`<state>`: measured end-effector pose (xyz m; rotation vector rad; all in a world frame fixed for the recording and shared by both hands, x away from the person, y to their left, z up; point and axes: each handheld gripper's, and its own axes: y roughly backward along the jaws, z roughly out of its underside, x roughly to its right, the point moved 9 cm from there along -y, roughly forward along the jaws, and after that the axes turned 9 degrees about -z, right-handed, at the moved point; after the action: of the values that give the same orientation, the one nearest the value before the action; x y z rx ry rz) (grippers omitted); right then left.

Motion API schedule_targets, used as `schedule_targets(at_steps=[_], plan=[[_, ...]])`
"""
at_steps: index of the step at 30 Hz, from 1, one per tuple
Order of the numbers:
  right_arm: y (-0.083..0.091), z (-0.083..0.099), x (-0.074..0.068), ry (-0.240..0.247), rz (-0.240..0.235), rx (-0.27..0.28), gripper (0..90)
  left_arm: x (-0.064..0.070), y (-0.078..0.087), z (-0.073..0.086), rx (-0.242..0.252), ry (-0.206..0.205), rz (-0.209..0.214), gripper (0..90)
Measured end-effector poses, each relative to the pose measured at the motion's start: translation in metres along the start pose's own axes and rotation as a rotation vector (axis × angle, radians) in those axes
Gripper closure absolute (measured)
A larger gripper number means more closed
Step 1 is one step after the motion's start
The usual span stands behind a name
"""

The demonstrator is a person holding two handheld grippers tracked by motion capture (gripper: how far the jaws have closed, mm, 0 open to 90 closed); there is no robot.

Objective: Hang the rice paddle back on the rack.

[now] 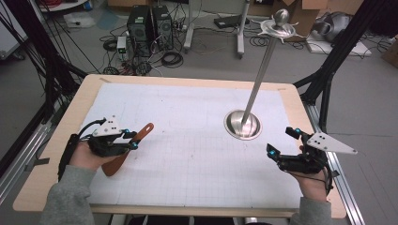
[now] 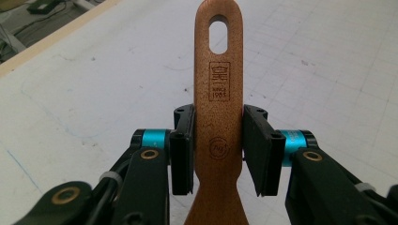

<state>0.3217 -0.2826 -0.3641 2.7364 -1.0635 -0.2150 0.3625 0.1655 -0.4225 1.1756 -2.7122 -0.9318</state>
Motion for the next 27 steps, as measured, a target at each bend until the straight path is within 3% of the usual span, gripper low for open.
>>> schedule_targets(at_steps=[7,27], plan=[[-0.001,0.000,0.001,0.001,-0.002,-0.001,4.8,-0.002,0.009,-0.011,0.045,0.040,-0.022,65.1],[-0.005,-0.002,0.000,0.003,-0.013,0.002,4.8,0.003,0.020,-0.028,0.111,0.053,-0.070,65.1]])
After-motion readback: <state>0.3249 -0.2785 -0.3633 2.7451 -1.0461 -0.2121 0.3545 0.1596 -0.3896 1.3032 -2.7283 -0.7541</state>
